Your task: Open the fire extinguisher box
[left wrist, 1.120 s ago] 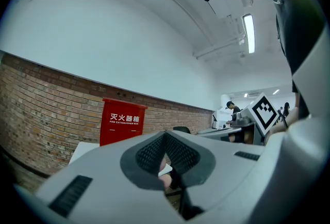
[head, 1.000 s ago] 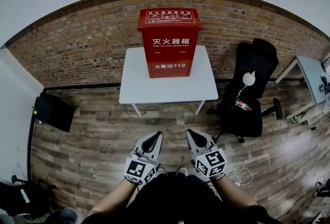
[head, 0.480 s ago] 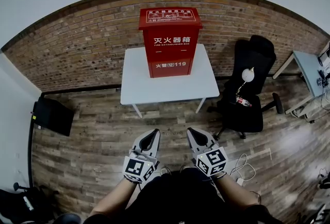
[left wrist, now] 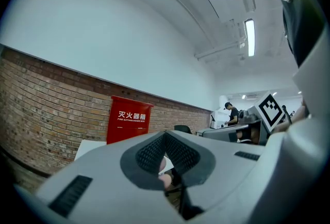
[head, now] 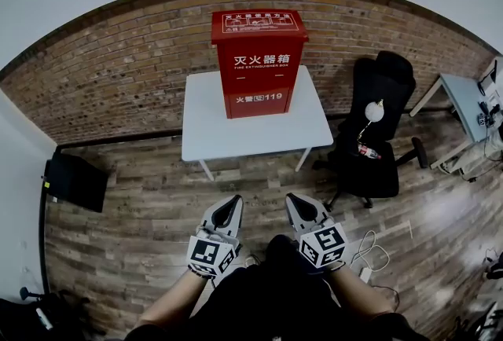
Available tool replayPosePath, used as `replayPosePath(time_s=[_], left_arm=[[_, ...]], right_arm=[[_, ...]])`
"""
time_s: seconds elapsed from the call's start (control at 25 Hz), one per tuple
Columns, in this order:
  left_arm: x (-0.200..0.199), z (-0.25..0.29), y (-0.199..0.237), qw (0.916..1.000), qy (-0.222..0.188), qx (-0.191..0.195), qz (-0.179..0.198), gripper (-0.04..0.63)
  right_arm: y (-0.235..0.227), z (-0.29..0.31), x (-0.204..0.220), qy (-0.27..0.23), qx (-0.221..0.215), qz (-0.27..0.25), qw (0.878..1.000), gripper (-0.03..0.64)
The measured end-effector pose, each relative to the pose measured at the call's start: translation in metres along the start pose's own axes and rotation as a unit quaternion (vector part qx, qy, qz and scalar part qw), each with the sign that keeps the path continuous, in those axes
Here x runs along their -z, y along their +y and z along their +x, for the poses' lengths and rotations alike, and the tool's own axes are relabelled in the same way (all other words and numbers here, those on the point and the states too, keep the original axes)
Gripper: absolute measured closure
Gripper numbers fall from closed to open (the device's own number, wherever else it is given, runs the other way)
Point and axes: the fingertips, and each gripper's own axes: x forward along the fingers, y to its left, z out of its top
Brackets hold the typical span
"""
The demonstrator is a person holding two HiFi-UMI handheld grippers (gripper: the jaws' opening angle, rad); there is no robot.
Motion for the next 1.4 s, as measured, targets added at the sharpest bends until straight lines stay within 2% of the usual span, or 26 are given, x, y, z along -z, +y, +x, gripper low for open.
replayPosePath(time_s=[0.24,0.48,0.76,1.16,1.4], left_arm=[[0.005,0.015,0.012,1.0,0.006,0.004,0.004,0.545],[0.0,0.059,0.037,1.0,0.002,-0.002,0.007,0.545],[-0.01,0.131,0.076,0.9998,0.006,-0.016,0.005,0.546],[-0.046,0.26,0.128,0.9989,-0.001,-0.046,-0.003,0.545],[-0.051,0.322,0.151,0.9978,0.0,-0.065,-0.009,0.545]], right_arm=[[-0.006,0.021,0.001,0.004,-0.008,0.0,1.0,0.598],[-0.035,0.059,-0.009,0.006,-0.028,-0.007,1.0,0.598],[-0.094,0.12,-0.042,-0.002,-0.043,-0.012,0.999,0.598],[-0.198,0.211,-0.101,0.0,-0.069,-0.021,0.997,0.598],[-0.254,0.256,-0.112,0.009,-0.082,-0.015,0.996,0.598]])
